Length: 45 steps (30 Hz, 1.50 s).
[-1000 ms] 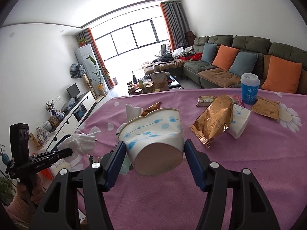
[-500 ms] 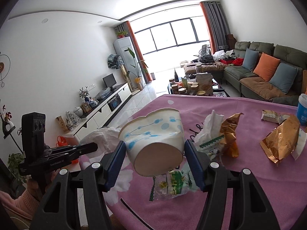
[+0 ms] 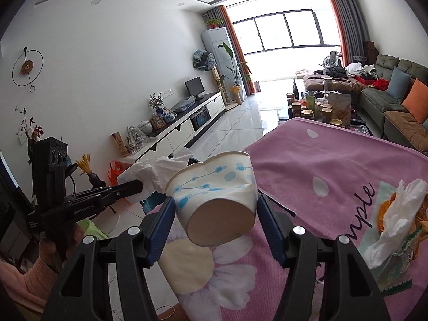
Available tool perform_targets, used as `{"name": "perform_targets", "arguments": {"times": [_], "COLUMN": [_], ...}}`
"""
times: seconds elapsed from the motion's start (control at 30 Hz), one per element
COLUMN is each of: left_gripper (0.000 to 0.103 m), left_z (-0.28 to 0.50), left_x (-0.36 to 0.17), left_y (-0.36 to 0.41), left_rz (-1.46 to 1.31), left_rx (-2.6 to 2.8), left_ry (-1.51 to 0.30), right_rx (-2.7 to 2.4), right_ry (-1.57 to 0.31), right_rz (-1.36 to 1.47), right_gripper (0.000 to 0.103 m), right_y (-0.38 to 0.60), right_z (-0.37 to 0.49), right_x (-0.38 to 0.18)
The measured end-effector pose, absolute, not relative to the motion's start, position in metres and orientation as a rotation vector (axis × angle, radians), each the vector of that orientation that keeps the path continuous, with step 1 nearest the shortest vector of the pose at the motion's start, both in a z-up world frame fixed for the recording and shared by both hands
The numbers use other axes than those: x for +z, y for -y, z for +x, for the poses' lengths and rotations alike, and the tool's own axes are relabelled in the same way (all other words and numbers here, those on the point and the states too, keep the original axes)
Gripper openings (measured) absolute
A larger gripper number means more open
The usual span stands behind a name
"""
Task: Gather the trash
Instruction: 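Drop the tissue and paper cup into the teal wastebasket, opening both tools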
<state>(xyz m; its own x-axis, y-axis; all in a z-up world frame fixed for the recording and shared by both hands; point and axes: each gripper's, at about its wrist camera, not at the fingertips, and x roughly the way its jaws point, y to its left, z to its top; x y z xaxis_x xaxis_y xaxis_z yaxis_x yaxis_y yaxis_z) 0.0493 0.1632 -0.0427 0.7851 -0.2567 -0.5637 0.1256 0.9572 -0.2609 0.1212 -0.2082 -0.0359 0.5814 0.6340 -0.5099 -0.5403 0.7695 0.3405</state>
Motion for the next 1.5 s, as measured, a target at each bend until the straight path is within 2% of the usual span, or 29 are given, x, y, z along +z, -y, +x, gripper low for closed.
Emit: {"name": "perform_targets", "arguments": {"times": [0.4, 0.77, 1.23, 1.4, 1.5], "left_gripper": [0.002, 0.002, 0.002, 0.004, 0.015], "left_z": [0.054, 0.072, 0.106, 0.119, 0.125], "left_x": [-0.055, -0.09, -0.123, -0.135, -0.141], "left_y": [-0.223, -0.263, -0.273, -0.272, -0.269], "left_rz": [-0.259, -0.277, -0.302, -0.307, -0.307], "left_rx": [-0.069, 0.04, 0.08, 0.085, 0.094], "left_ry": [-0.659, -0.746, -0.828, -0.855, -0.867], "right_rx": [0.802, 0.846, 0.824, 0.803, 0.795], "right_ry": [-0.7, -0.777, -0.905, -0.941, -0.956], "right_rz": [0.089, 0.023, -0.074, -0.087, -0.057], "right_gripper": [0.061, 0.061, 0.061, 0.061, 0.065], "right_y": [0.137, 0.075, 0.011, -0.003, -0.004], "right_z": [0.156, 0.191, 0.22, 0.228, 0.23], "right_x": [-0.042, -0.055, -0.083, -0.091, -0.092]}}
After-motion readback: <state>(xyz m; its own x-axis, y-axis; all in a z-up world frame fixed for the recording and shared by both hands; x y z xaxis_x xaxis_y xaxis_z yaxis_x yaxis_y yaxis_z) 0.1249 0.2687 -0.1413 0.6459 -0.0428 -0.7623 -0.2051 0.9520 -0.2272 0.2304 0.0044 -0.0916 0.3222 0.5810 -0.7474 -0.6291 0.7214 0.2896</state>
